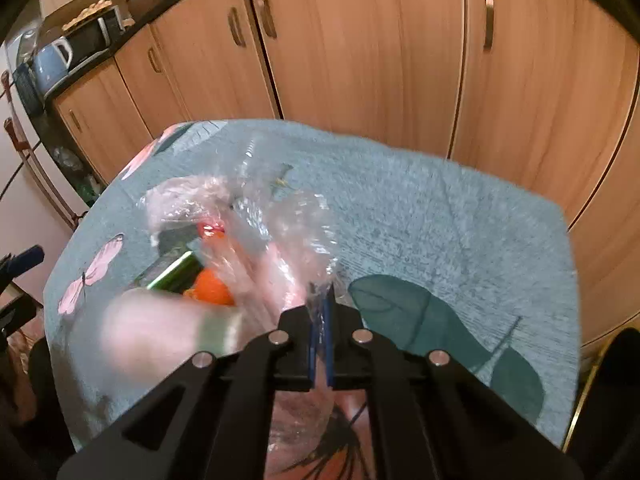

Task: Collect trash
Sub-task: 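Grasp the clear plastic bag with the right gripper while the left grasps the white paper cup, then carry the bag and cup to the bin and release the bag with the right gripper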

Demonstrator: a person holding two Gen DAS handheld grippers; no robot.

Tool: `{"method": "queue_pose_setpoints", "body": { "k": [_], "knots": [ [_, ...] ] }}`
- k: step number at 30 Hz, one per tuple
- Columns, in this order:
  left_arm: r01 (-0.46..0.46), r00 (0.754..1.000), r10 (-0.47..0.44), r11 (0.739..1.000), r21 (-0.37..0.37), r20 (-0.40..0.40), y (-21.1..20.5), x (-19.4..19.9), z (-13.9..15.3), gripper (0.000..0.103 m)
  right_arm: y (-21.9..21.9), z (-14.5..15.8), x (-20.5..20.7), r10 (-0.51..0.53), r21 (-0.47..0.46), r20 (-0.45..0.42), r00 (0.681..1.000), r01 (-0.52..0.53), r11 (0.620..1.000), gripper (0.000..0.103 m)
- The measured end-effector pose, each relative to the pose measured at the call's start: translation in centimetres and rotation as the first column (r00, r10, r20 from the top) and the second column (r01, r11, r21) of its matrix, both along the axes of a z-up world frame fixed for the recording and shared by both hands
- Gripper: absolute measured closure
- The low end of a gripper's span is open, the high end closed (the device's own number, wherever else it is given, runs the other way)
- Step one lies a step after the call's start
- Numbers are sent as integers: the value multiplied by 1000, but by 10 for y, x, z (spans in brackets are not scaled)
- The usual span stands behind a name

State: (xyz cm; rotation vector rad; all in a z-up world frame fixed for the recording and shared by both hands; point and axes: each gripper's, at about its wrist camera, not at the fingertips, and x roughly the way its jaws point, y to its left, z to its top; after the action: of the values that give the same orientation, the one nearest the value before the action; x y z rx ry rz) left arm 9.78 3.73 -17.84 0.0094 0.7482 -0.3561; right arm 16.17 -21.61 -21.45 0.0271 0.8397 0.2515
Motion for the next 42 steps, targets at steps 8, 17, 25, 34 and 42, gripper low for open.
{"method": "queue_pose_setpoints", "body": {
  "k": [8,17,25,34,42],
  "knots": [
    [166,986,-166,985,35,3,-67,-4,6,9,-38,37,-87,-68,168,127,990,46,985,98],
    [277,956,-278,961,-26,-93,-120,-32,-17,8,-134,46,-154,-269,312,185,945,203,928,98],
    [171,968,-171,985,-15,-183,-154,-7,-42,9,-164,27,-170,-312,390,174,934,225,893,97],
    [66,976,-45,993,96,-211,-177,23,-69,51,-176,19,-175,-317,443,177,932,212,871,95],
    [33,983,-11,993,116,-184,-176,28,-67,83,-179,18,-177,-311,466,191,931,193,863,95]
  ]
}}
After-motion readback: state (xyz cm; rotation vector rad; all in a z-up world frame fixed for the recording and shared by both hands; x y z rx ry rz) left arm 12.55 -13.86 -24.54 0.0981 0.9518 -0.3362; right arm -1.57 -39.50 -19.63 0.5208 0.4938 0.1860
